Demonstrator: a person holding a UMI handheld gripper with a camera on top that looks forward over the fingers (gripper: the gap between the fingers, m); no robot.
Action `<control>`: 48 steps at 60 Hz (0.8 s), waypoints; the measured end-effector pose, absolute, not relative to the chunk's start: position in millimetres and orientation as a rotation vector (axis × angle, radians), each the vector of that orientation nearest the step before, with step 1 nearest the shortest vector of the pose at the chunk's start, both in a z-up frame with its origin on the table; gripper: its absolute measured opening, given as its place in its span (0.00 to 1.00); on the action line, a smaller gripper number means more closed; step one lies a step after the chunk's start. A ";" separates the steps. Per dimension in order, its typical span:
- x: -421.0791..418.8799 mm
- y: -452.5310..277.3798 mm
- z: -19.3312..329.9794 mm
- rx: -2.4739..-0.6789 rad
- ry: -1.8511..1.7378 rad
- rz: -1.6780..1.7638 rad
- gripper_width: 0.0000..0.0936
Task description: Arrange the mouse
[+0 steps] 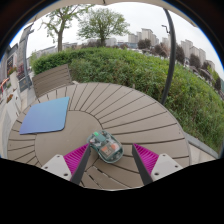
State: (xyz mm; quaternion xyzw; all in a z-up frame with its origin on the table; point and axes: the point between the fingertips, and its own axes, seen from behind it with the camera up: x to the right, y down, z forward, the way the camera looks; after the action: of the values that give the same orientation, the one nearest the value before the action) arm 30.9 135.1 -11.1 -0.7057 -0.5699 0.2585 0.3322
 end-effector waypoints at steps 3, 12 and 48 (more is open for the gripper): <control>23.1 140.5 -11.4 -1.852 -1.485 0.673 0.91; 3.6 157.7 -14.0 -1.883 -1.469 0.662 0.92; -50.2 61.0 66.8 -1.928 -1.483 0.813 0.42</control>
State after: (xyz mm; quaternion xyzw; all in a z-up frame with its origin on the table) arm -50.2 61.0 66.8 -0.7207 -0.5543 0.3039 0.2845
